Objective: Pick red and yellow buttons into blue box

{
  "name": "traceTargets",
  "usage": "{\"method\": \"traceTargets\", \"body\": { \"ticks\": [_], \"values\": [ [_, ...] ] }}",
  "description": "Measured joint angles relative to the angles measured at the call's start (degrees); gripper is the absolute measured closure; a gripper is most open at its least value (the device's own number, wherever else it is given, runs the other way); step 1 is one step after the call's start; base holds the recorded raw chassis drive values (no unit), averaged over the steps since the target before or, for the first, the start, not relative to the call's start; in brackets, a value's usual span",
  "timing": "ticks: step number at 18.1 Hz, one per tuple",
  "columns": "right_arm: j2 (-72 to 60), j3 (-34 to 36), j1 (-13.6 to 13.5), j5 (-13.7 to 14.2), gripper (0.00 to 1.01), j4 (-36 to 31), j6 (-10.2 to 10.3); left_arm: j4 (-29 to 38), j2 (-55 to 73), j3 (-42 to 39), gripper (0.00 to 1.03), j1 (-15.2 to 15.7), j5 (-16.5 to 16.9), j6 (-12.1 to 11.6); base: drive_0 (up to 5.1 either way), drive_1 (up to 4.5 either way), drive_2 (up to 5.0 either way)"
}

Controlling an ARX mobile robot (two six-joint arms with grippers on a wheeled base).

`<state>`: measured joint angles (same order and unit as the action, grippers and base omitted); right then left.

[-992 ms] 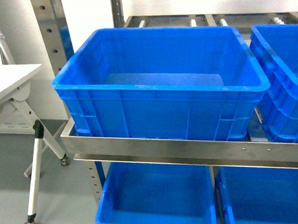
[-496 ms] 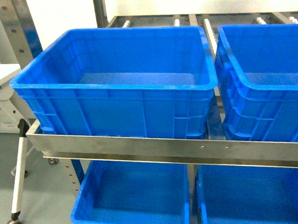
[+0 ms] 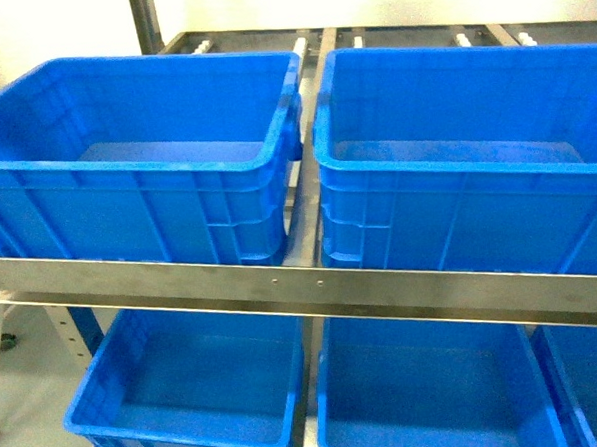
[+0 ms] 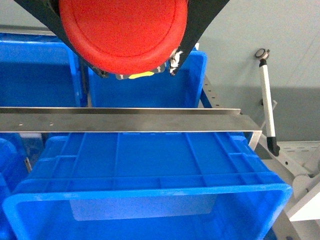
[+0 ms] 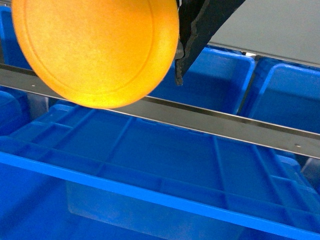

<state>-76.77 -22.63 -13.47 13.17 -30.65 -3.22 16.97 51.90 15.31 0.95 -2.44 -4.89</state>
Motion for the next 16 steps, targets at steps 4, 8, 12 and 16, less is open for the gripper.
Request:
{"method": "traceTargets", "body": {
  "ticks": [4,8,12,16],
  "values": [
    [0.0,0.0,0.02,0.02,0.65,0.02,0.0,0.0,0.0,0.0,0.73,0.0,-0.02,-0.02,4.9,-2.38,-2.4],
    [0.0,0.0,0.46,0.17,0.65,0.09,0.0,0.2,-0.11,0.0,0.73,-0.07,0.39,-0.02,1.2,-0.84,-0.4],
    [0.0,0.0,0.35,0.24,0.65,0.04,0.0,-0.04,-0.07,0.0,0.73,-0.04,0.26,0.0,0.0,0.0,0.0],
    [0.0,0.0,0.33,0.11,0.65,0.15,0.0,-0.15,-0.11,-0.02,0.73,-0.04,0.26,-0.02,0.1,2.99,-2.9]
  ]
}}
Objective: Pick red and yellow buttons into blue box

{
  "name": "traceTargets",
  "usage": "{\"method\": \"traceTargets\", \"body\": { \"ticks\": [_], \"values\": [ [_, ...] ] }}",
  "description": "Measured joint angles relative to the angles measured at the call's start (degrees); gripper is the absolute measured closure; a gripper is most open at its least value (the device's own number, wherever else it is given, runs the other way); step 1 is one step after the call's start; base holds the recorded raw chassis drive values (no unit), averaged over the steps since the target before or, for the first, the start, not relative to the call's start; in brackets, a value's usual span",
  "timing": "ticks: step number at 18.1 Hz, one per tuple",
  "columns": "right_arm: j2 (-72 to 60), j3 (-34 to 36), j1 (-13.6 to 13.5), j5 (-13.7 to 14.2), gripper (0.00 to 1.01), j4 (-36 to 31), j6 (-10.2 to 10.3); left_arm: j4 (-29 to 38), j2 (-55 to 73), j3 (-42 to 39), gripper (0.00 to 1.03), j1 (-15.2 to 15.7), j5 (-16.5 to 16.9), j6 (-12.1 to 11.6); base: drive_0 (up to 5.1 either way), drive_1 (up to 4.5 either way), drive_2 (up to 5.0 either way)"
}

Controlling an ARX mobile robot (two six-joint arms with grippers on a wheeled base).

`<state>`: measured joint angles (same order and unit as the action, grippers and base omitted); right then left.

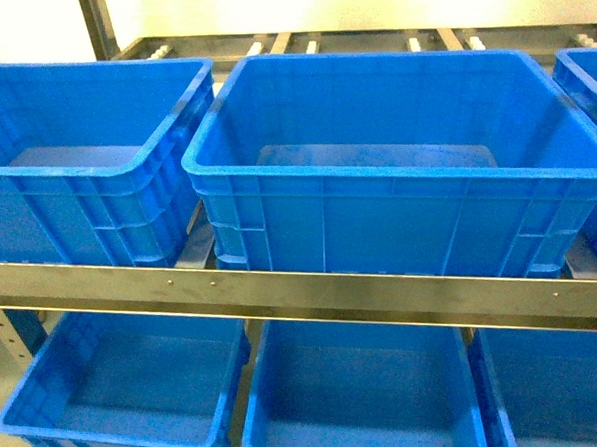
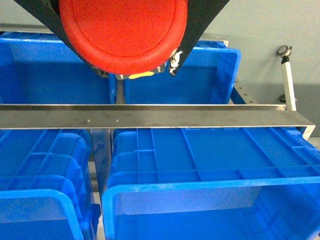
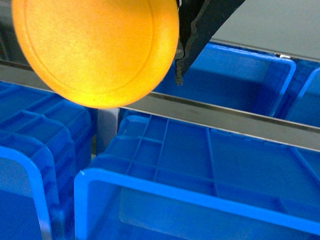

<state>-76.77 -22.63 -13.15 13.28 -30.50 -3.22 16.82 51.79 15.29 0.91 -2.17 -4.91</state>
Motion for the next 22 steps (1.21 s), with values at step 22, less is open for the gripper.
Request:
{"method": "traceTargets", "body": {
  "ticks": [22],
  "values": [
    [0.02,-0.44,-0.52,-0.13,0.66,1.88,-0.2,0.17,0.13,0.0,0.73,0.07,-0.2,0.02,1.4,0.66,-2.1]
  ]
}}
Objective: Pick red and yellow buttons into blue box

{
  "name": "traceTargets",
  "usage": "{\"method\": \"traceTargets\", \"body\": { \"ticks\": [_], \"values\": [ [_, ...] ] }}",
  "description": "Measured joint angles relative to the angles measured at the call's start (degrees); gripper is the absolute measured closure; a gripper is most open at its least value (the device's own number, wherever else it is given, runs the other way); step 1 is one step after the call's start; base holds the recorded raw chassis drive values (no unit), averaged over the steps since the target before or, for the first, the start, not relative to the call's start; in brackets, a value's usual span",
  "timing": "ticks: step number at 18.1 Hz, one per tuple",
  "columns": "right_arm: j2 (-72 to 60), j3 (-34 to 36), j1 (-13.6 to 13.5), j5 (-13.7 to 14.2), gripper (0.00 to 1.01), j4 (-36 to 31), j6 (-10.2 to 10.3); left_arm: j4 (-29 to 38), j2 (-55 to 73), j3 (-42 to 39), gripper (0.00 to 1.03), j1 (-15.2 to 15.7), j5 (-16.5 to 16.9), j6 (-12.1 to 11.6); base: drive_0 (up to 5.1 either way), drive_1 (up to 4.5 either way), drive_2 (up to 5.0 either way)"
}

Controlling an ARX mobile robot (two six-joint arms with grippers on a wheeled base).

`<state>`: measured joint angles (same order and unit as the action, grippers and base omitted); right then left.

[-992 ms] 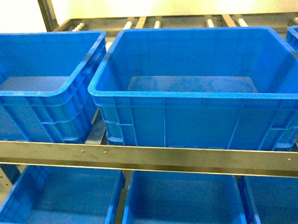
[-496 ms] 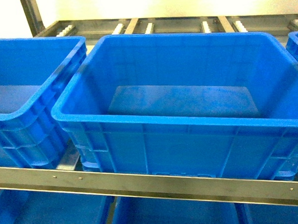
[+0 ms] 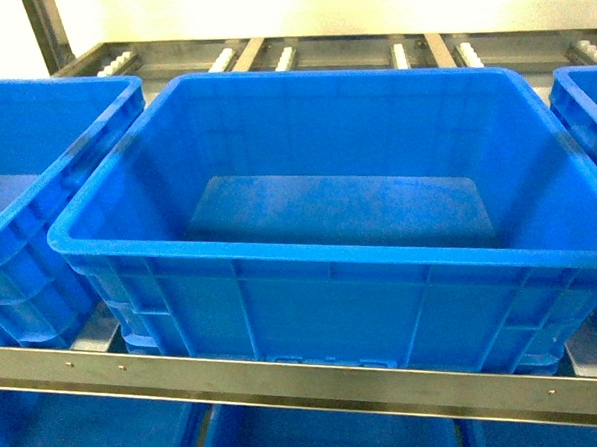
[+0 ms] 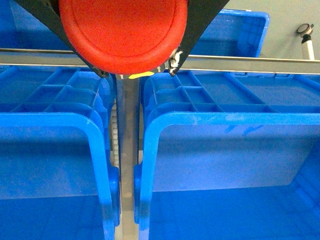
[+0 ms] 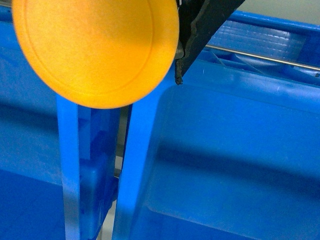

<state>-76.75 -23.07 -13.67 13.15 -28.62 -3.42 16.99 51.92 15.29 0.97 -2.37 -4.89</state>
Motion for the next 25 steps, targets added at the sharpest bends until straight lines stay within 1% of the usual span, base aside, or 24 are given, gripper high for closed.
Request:
{"method": "traceTargets", "body": {
  "ticks": [2,3,4,5,6,7,8,11,13,16,17,18,19,20,21,22,23,25],
  "values": [
    [0.0,-3.48,-1.25,-0.81,0.66,2.78,-0.5,0.0,0.0,0.0,0.73,-0.02,0.02,0.0,0.0,0.0,0.0],
    [-0.17,-6.05,-2.29,-1.81,0.66,2.54,-0.83,0.0,0.0,0.0,0.73,-0.02,0.0,0.0,0.0,0.0,0.0],
    [-1.01,-10.12,-3.28,-2.71,0.66,2.84,-1.18,0.0,0.0,0.0,0.73,-0.02,0.0,0.0,0.0,0.0,0.0],
    [-2.19,-13.9,-4.17,-2.78,0.66,3.23,-2.36,0.0,0.0,0.0,0.73,-0.02,0.0,0.0,0.0,0.0,0.0],
    [-2.71,-16.57,-4.79,-2.95,0.66,5.09,-3.13,0.0,0.0,0.0,0.73,-0.02,0.0,0.0,0.0,0.0,0.0],
    [-2.47,-17.31,-5.27,-2.95,0.66,5.73,-4.2,0.0,0.0,0.0,0.73,-0.02,0.0,0.0,0.0,0.0,0.0],
    [-2.43,-17.62,-5.97,-2.99,0.66,6.12,-4.72,0.0,0.0,0.0,0.73,-0.02,0.0,0.0,0.0,0.0,0.0],
    [-3.56,-18.75,-6.36,-3.06,0.66,6.21,-5.27,0.0,0.0,0.0,0.73,-0.02,0.0,0.0,0.0,0.0,0.0],
    [-6.93,-21.53,-6.64,-3.54,0.66,5.55,-5.66,0.0,0.0,0.0,0.73,-0.02,0.02,0.0,0.0,0.0,0.0],
    [-14.29,-26.86,-7.85,-5.25,0.66,5.79,-5.68,0.0,0.0,0.0,0.73,-0.02,0.0,0.0,0.0,0.0,0.0],
    [-16.9,-29.27,-8.52,-6.34,0.66,6.36,-5.6,0.0,0.0,0.0,0.73,-0.02,0.07,0.0,0.0,0.0,0.0],
    [-19.76,-31.82,-9.42,-8.22,0.66,6.6,-5.01,-0.02,0.0,0.0,0.73,-0.02,0.02,0.0,0.0,0.0,0.0],
    [-22.32,-34.14,-10.32,-10.25,0.66,7.5,-3.82,0.0,0.0,0.0,0.73,-0.02,0.0,0.0,0.0,0.0,0.0],
    [-25.46,-35.87,-11.56,-13.33,0.66,7.58,-3.02,0.0,0.0,0.0,0.73,-0.02,0.0,0.0,0.0,0.0,0.0],
    [-27.08,-36.44,-12.33,-13.05,0.66,8.81,-3.06,0.0,0.0,0.0,0.73,-0.02,0.0,0.0,0.0,0.0,0.0],
    [-28.72,-36.63,-12.59,-13.35,0.66,10.08,-3.13,0.0,0.0,0.0,0.73,-0.02,0.0,0.0,0.0,0.0,0.0],
    [-29.81,-36.65,-12.59,-12.41,0.66,9.92,-3.82,0.02,0.0,0.0,0.73,-0.02,0.02,0.0,0.0,0.0,0.0],
    [-30.42,-36.68,-12.28,-11.69,0.66,10.29,-3.87,0.0,0.0,0.0,0.73,-0.02,0.02,0.0,0.0,0.0,0.0]
  ]
}}
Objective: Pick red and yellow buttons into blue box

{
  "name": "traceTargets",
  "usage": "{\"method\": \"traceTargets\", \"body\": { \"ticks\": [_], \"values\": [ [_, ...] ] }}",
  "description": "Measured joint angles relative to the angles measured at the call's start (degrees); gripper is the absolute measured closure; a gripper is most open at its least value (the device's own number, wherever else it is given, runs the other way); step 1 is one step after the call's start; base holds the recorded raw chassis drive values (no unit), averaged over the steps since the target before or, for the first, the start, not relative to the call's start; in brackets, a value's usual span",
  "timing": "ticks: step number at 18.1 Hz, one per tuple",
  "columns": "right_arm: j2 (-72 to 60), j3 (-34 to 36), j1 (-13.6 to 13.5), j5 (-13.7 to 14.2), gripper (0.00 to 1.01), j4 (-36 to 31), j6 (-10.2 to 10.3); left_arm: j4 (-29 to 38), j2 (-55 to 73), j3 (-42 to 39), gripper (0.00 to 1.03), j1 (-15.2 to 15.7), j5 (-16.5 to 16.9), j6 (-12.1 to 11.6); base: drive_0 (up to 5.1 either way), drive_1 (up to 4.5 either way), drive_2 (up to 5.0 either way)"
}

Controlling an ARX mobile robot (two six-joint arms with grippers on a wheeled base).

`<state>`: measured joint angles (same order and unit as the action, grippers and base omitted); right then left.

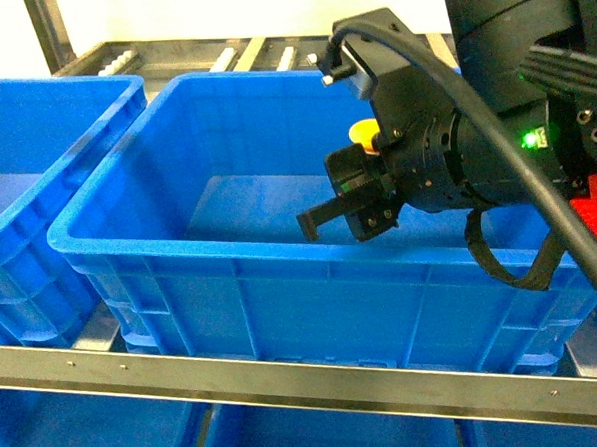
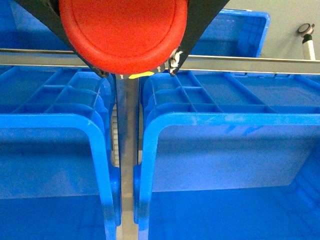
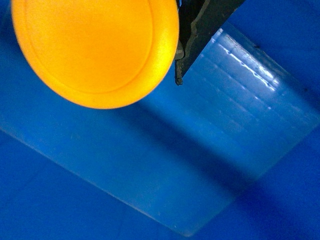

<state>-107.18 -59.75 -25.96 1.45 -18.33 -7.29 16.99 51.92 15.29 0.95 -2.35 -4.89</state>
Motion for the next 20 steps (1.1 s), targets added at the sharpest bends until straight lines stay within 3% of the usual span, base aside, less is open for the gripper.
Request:
{"method": "traceTargets", "body": {
  "ticks": [11,12,13,14,15,16,17,20],
  "values": [
    [-0.22,0.17,2.45,2.78,0.66,-1.4,-1.62,0.0,0.0,0.0,0.73,0.0,-0.02,0.0,0.0,0.0,0.0],
    [-0.22,0.17,2.36,2.86,0.58,-1.38,-1.86,0.02,0.0,0.0,0.73,0.0,0.0,0.0,0.0,0.0,0.0],
    [-0.22,0.17,1.92,2.75,0.27,-1.44,-1.9,0.0,0.0,0.0,0.73,0.0,-0.02,0.0,0.0,0.0,0.0],
    [-0.22,0.17,1.99,2.71,0.02,-1.44,-1.99,0.0,0.0,0.0,0.73,0.0,0.0,0.0,0.0,0.0,0.0],
    [-0.22,0.17,1.97,2.73,0.03,-1.42,-2.01,-0.9,4.15,3.41,0.73,-1.25,1.53,-0.39,0.0,0.0,0.0],
    [-0.2,0.17,1.97,2.6,0.03,-1.42,-2.01,-0.85,11.34,14.23,0.73,-3.54,3.56,-2.95,0.0,0.0,0.0],
    [-0.2,0.17,1.97,2.6,0.03,-1.44,-2.01,-1.49,13.6,18.91,0.73,-4.55,3.89,-4.26,0.0,0.0,0.0],
    [-0.2,0.17,1.95,2.6,0.03,-1.44,-2.03,-2.8,26.21,30.4,0.73,-7.23,6.69,-5.01,0.0,0.0,0.0]
  ]
}}
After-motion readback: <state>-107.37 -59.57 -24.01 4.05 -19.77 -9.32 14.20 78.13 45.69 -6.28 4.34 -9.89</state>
